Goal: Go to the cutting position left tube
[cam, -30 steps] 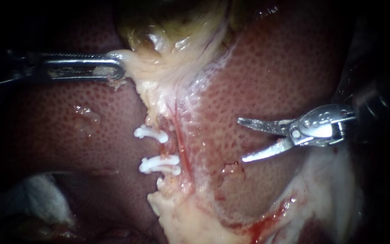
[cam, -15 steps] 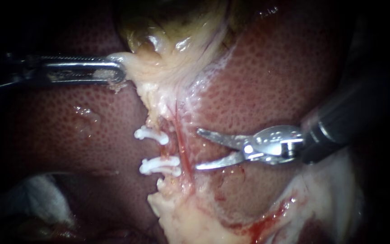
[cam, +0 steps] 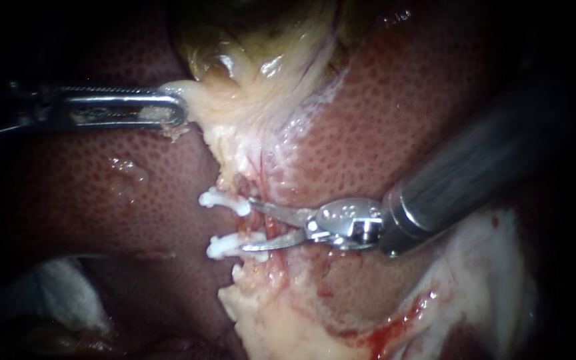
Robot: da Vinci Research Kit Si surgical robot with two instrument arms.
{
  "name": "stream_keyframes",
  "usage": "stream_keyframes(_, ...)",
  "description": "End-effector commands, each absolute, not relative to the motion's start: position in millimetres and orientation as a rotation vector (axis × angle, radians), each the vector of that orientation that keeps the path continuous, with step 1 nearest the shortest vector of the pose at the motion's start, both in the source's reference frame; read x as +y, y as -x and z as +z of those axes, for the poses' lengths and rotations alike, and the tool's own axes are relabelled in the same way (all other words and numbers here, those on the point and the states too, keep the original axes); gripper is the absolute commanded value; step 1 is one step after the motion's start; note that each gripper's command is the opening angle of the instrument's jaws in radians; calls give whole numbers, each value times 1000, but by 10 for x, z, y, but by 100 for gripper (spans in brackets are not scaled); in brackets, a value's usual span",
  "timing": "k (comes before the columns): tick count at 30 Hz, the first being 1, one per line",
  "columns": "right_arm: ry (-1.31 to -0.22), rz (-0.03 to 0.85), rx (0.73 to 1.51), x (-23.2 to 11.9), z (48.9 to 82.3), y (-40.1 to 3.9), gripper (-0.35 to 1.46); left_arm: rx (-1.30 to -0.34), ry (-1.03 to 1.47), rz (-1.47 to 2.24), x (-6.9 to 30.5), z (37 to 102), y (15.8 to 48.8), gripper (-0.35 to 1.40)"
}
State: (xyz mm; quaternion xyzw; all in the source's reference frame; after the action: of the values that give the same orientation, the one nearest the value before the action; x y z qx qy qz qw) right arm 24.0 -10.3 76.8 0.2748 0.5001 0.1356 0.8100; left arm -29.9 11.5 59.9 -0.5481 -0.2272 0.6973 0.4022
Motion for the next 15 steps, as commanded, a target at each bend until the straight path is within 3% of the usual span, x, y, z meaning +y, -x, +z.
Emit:
stream_keyframes(1, -596, 288, 1070, -104, 769, -243, 143, -577, 1386, 1763, 115, 599, 299, -35)
stream_keyframes(15, -693, 307, 1069, -101, 775, -255, 136, -576, 1386, 1763, 115, 601, 301, -35)
